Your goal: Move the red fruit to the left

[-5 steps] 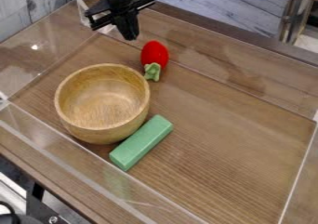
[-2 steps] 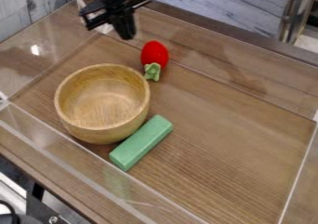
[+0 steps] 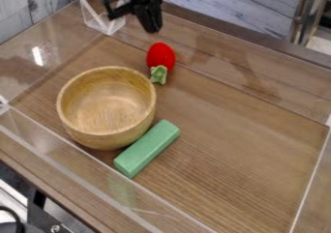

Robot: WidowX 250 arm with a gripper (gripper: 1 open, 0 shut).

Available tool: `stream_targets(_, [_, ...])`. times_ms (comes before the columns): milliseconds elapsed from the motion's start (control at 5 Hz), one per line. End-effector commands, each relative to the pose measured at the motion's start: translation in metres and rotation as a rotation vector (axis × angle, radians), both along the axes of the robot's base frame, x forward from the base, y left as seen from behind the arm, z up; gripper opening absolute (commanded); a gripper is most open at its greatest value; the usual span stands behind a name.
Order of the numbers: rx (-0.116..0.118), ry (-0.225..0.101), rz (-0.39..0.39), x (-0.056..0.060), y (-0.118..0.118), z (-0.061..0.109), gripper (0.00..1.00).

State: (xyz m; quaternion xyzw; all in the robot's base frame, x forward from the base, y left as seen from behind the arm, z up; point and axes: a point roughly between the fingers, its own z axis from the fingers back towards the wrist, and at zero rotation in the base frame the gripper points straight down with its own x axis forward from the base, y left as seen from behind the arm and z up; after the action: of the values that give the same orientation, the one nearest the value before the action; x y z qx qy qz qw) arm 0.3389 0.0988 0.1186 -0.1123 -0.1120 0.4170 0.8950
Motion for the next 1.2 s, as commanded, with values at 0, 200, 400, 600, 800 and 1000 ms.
stream_targets(0, [0.042,-0.065,-0.002,0.01,0.012,0.023,0.0])
stream_targets(200, [0.067,-0.046,0.011,0.019,0.016,0.009,1.0])
stream_targets(400, [0.098,-0.064,-0.094,0.013,-0.003,0.018,1.0])
stream_targets(600, [0.127,-0.083,-0.254,0.009,-0.008,0.03,1.0])
stream_targets(800, [0.155,-0.099,-0.424,0.004,-0.016,0.041,1.0])
stream_targets(1000, [0.172,-0.099,-0.561,0.008,-0.04,0.041,1.0])
